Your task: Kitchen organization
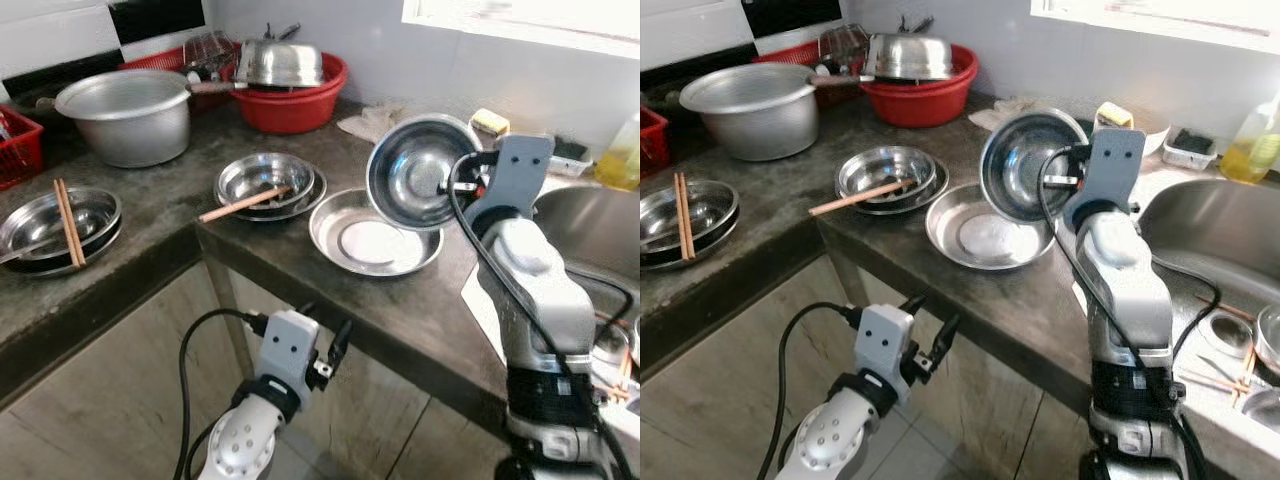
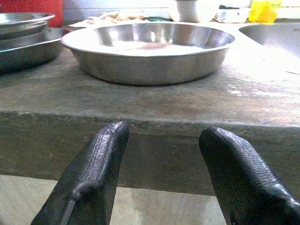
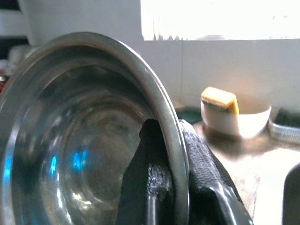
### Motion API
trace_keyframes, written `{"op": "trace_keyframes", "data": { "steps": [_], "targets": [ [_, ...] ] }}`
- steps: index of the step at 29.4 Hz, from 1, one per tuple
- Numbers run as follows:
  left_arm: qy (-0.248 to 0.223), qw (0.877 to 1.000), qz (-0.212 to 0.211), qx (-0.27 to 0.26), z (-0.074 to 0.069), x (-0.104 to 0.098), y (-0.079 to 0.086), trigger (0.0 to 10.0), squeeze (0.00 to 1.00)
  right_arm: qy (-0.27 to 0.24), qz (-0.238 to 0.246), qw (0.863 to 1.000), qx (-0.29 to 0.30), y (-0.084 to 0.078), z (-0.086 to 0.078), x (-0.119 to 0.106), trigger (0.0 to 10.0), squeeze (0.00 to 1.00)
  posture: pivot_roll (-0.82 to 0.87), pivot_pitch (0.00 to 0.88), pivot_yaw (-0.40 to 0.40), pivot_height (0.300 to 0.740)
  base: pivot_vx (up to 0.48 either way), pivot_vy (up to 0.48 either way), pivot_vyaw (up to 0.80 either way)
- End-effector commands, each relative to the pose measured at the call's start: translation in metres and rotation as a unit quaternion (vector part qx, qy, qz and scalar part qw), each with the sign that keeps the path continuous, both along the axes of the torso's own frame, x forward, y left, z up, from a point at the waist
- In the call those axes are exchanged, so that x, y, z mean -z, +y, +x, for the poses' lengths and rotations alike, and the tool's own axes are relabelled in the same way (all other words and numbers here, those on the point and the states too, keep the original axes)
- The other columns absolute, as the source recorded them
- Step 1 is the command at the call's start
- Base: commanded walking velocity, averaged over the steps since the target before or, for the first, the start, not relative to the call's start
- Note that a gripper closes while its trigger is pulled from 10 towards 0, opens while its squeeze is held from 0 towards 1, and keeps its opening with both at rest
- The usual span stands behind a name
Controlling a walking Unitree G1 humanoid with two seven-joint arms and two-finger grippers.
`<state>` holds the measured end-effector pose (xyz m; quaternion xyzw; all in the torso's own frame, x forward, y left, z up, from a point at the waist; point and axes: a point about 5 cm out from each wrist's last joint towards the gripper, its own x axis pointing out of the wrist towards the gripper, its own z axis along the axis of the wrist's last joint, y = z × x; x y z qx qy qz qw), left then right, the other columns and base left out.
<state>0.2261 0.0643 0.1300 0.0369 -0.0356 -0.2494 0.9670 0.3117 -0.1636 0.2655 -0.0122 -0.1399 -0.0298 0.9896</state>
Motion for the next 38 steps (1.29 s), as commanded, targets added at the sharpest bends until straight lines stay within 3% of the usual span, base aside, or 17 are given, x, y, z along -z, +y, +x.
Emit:
{"op": "trace_keyframes", "data": {
  "steps": [1, 2, 3, 5, 6, 14, 25, 38],
  "targets": [
    [-0.004, 1.0, -0.001, -0.003, 0.0, -0.001, 0.002, 10.0, 0.0, -0.048, -0.016, 0.999, 0.005, 0.005, -0.016, -0.008, 0.0, 0.0, -0.03, 0.034, -0.014, 0.74, 0.0, 0.0, 0.0],
    [-0.004, 1.0, -0.001, -0.003, 0.0, -0.001, 0.002, 10.0, 0.0, -0.048, -0.016, 0.999, 0.005, 0.005, -0.016, -0.008, 0.0, 0.0, -0.03, 0.034, -0.014, 0.74, 0.0, 0.0, 0.0],
    [-0.005, 1.0, -0.001, -0.003, 0.0, -0.001, 0.002, 10.0, 0.0, -0.056, -0.024, 0.998, 0.017, 0.004, -0.022, -0.004, 3.0, 0.0, -0.04, 0.029, -0.011, 0.74, 0.0, 0.0, 0.0],
    [-0.006, 1.0, -0.001, -0.004, 0.001, -0.001, 0.003, 10.0, 0.0, -0.06, -0.03, 0.997, 0.028, 0.004, -0.026, -0.001, 3.0, 0.0, -0.04, 0.024, -0.01, 0.74, 0.0, 0.0, 0.0],
    [-0.008, 1.0, -0.001, -0.004, 0.002, -0.002, 0.003, 10.0, 0.0, -0.064, -0.027, 0.997, 0.035, 0.004, -0.03, 0.0, 10.0, 0.0, -0.04, 0.022, -0.006, 0.74, 0.0, 0.0, 0.0],
    [-0.015, 1.0, -0.007, 0.001, 0.006, -0.004, 0.003, 10.0, 0.0, -0.09, -0.03, 0.994, 0.057, 0.004, -0.043, 0.004, 10.0, 0.0, -0.05, 0.01, 0.011, 0.74, 0.0, 0.0, 0.0],
    [-0.021, 1.0, -0.007, 0.003, 0.008, -0.006, 0.003, 10.0, 0.0, -0.09, -0.031, 0.994, 0.062, 0.009, -0.048, 0.01, 10.0, 0.0, -0.05, 0.018, 0.016, 0.74, 0.0, 0.453, -0.8],
    [-0.03, 1.0, -0.002, 0.003, 0.01, -0.008, 0.002, 10.0, 0.0, -0.095, -0.041, 0.992, 0.065, 0.009, -0.046, 0.008, 10.0, 0.0, -0.06, 0.024, 0.021, 0.74, 0.039, -0.127, -0.8]
  ]
}}
